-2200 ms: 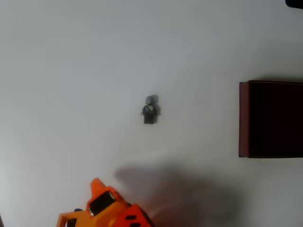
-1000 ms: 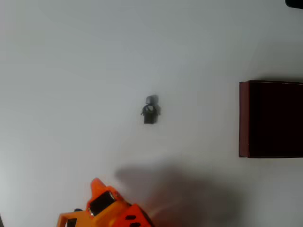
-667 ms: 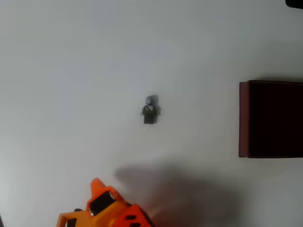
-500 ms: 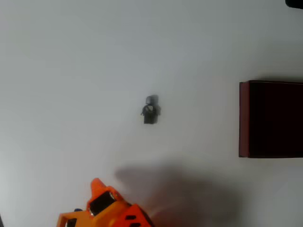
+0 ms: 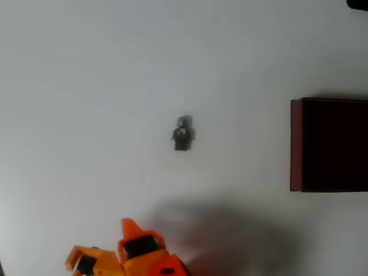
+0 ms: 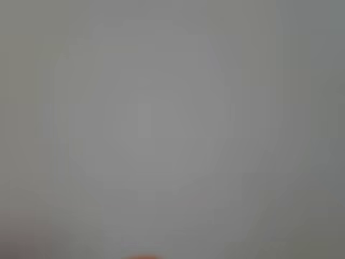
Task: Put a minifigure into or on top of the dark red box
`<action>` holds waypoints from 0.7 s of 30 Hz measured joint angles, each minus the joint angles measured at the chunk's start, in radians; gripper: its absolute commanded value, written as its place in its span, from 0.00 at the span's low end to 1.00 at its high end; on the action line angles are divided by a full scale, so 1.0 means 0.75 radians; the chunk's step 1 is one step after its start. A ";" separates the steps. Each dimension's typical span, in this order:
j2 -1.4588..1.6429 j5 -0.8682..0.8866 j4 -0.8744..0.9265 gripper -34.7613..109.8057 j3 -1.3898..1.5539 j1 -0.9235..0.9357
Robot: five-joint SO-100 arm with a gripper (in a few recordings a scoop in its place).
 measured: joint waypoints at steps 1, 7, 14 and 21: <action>0.000 0.143 0.018 0.38 -0.033 0.000; -0.025 0.875 0.012 0.39 -0.155 0.045; -0.076 1.274 -0.061 0.39 -0.198 0.147; -0.382 1.595 -0.053 0.40 -0.321 0.286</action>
